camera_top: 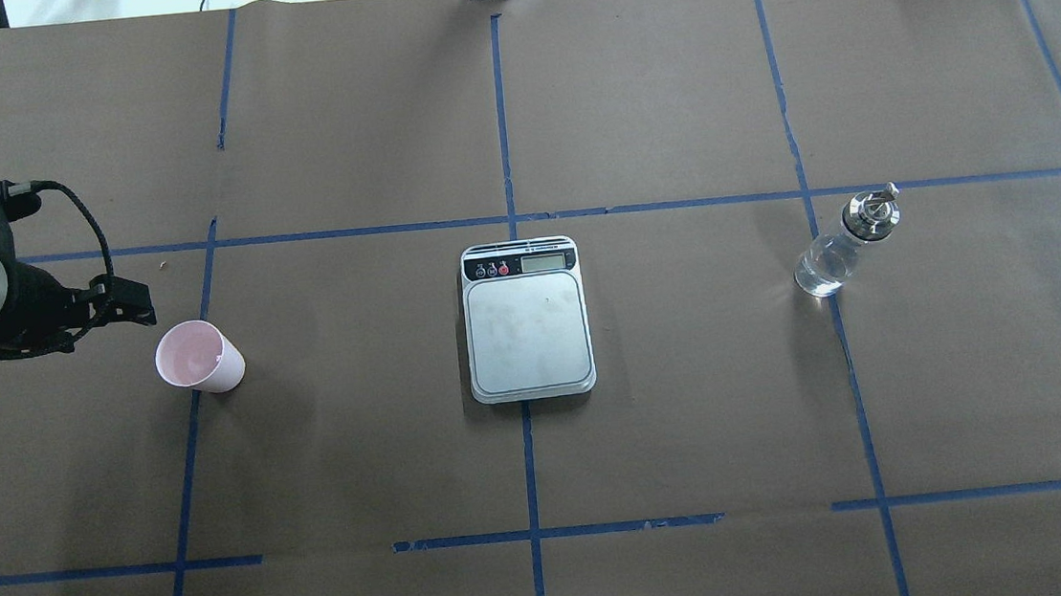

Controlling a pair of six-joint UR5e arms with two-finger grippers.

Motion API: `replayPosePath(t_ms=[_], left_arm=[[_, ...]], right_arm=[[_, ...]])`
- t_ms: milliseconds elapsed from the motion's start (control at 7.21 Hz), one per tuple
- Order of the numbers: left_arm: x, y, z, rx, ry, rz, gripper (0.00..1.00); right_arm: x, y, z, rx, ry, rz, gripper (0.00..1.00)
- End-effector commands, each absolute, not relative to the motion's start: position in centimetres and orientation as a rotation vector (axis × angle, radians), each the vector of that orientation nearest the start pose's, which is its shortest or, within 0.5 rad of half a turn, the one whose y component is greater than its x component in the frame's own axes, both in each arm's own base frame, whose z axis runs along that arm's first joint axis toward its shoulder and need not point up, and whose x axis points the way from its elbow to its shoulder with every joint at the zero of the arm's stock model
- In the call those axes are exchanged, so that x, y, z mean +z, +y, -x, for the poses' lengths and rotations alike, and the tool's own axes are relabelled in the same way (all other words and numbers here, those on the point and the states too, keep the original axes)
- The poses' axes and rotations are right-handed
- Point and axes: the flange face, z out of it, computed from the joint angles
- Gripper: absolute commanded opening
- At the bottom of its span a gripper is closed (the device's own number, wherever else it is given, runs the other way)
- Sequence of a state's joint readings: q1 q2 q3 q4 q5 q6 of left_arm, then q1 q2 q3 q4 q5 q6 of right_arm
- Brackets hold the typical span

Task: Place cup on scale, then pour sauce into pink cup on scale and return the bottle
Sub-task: 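Reach the left gripper down to the pink cup and grasp it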

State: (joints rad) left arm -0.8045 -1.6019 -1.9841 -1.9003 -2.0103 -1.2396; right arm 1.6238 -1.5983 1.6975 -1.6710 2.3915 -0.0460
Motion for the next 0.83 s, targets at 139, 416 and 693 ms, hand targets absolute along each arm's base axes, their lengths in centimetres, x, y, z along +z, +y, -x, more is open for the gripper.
replayPosePath(t_ms=[139, 416, 693], left_arm=[[42.9, -41.5, -31.5, -0.273, 0.865, -0.036, 0.96], [43.1, -40.8, -33.6, -0.240, 0.859, -0.019, 0.96], [43.4, -41.4, -34.5, -0.241, 0.852, -0.014, 0.85]], right_arm=[[61.4, -47.6, -8.6, 0.007, -0.819, -0.045, 1.00], [61.5, -47.6, -8.6, 0.007, -0.820, -0.043, 1.00], [61.5, -47.6, -8.6, 0.009, -0.820, -0.041, 1.00]])
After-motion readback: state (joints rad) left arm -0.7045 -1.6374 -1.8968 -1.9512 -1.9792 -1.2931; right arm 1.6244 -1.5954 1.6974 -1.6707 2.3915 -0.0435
